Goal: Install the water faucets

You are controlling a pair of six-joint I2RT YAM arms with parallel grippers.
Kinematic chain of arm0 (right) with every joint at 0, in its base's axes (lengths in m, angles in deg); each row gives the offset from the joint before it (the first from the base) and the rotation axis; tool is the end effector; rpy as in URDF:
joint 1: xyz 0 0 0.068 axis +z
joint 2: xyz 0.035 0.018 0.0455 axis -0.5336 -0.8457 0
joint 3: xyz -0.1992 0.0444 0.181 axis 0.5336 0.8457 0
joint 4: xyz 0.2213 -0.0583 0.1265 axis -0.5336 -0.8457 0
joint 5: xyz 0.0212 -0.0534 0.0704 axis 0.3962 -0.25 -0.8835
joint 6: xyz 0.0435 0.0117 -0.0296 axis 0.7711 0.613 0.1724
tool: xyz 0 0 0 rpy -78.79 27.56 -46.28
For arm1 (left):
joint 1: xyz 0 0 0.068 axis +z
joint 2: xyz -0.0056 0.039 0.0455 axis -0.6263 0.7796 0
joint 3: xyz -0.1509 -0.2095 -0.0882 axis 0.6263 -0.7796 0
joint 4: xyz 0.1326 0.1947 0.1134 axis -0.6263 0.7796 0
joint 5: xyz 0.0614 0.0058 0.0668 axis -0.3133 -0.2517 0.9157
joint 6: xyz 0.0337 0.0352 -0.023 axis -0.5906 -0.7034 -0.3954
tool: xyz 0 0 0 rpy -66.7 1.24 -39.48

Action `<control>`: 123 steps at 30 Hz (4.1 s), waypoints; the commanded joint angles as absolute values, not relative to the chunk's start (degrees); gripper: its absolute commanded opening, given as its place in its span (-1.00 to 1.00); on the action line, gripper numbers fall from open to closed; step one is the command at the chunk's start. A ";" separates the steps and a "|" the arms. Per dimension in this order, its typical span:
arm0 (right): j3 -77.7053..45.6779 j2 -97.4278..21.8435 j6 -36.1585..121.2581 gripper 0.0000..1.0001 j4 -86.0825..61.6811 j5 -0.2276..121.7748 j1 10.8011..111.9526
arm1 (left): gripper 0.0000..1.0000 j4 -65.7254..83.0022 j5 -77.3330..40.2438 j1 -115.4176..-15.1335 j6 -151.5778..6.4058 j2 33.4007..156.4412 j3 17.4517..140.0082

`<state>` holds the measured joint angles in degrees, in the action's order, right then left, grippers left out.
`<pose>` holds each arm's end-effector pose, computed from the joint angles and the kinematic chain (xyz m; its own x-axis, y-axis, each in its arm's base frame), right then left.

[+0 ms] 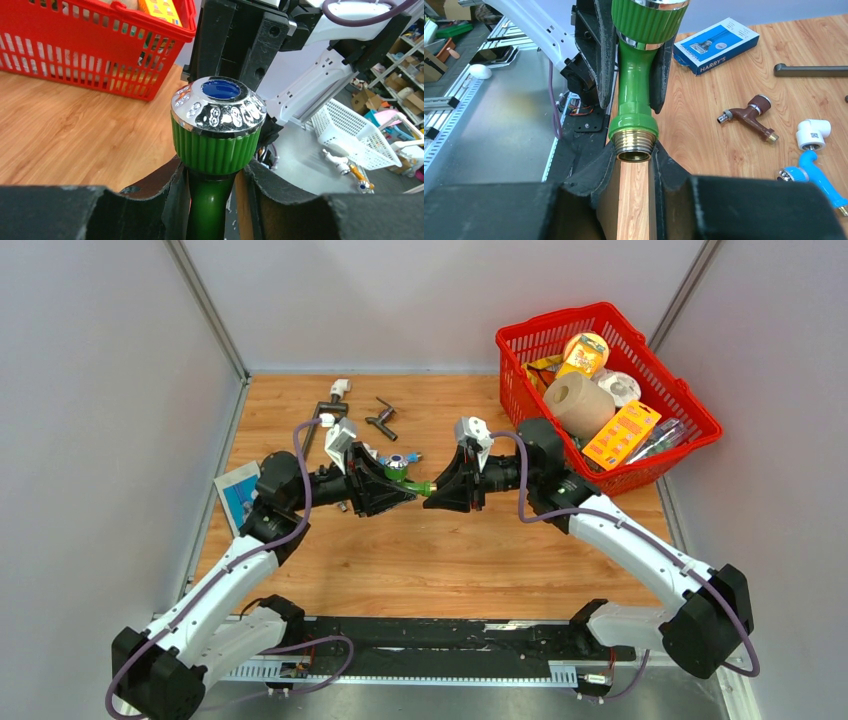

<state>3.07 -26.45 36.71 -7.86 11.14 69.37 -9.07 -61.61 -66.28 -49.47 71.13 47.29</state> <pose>0.1994 0.1886 0.3484 -0.1476 -0.1002 -0.9840 -0.9856 -0.0681 0.1548 0.1673 -0.1185 0.3480 -0.4406 -0.1717 -0.8811 0.8780 0.1220 -0.4628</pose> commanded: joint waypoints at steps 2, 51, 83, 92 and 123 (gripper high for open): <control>3.55 -26.58 36.79 -1.00 -5.37 12.43 69.78 | -0.17 -15.45 -62.75 -66.99 -47.08 71.02 46.64; 1.09 -25.97 37.49 0.08 -5.80 14.19 72.15 | -1.00 -11.93 -56.87 -66.99 -50.33 66.98 43.12; -2.08 -27.81 31.17 -1.00 -14.68 15.15 72.33 | 0.20 7.05 -63.19 -67.08 -58.76 69.70 51.30; -2.43 -28.43 30.90 -1.00 -15.21 14.63 72.33 | -0.44 6.61 -63.81 -66.99 -58.94 69.52 51.04; -33.62 -75.43 30.47 0.79 -13.99 43.70 71.97 | -1.00 29.03 -0.62 -58.73 -72.39 52.48 45.67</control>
<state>-27.01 -69.35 33.76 -16.84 34.88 70.66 30.27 -7.76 -58.94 -69.49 53.69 46.88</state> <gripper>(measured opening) 0.897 0.412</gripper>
